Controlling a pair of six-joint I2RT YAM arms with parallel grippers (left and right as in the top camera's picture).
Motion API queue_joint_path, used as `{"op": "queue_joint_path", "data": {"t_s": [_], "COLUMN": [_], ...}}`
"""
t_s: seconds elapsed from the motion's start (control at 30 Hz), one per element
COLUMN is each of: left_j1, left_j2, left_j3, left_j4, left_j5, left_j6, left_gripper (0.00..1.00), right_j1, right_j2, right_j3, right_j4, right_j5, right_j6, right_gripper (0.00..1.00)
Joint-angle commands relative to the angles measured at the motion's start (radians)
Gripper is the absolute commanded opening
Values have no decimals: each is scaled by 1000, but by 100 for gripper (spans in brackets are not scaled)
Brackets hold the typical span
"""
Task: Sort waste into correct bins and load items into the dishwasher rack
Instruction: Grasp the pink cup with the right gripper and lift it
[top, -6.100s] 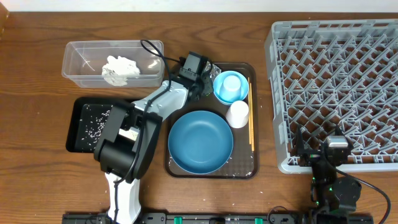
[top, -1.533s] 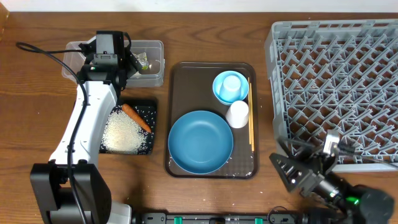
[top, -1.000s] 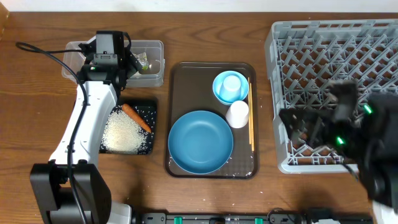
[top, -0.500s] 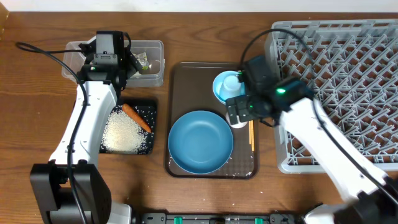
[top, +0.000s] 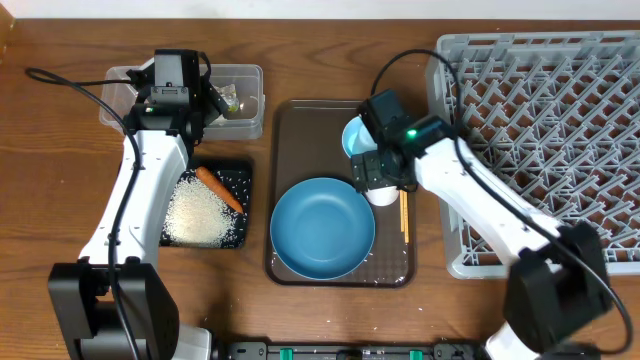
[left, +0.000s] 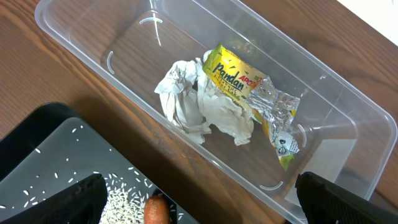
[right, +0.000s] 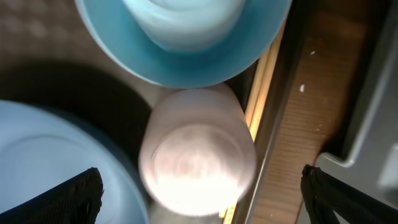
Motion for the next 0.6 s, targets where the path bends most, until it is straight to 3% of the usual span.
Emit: {"op": "queue_joint_path", "data": {"t_s": [0.0, 0.13, 0.27, 0.47, 0.57], "left_j1": [0, 0, 0, 0, 0], "left_j2": [9, 9, 9, 9, 9], "left_j3": [0, 0, 0, 0, 0], "left_j4": [0, 0, 0, 0, 0], "left_j5": [-5, -5, -5, -5, -5], "left_j6": [5, 5, 5, 5, 5], "left_gripper": [99, 99, 99, 99, 99], "right_j1": [-2, -25, -30, -33, -33], "right_j2": [63, 98, 98, 98, 98], "right_j3": [18, 18, 18, 18, 18], "right_j4": [4, 22, 47, 61, 60], "right_j5": [45, 20, -8, -29, -32], "right_j6": [17, 17, 16, 16, 16], "right_gripper": [99, 99, 92, 71, 65]}}
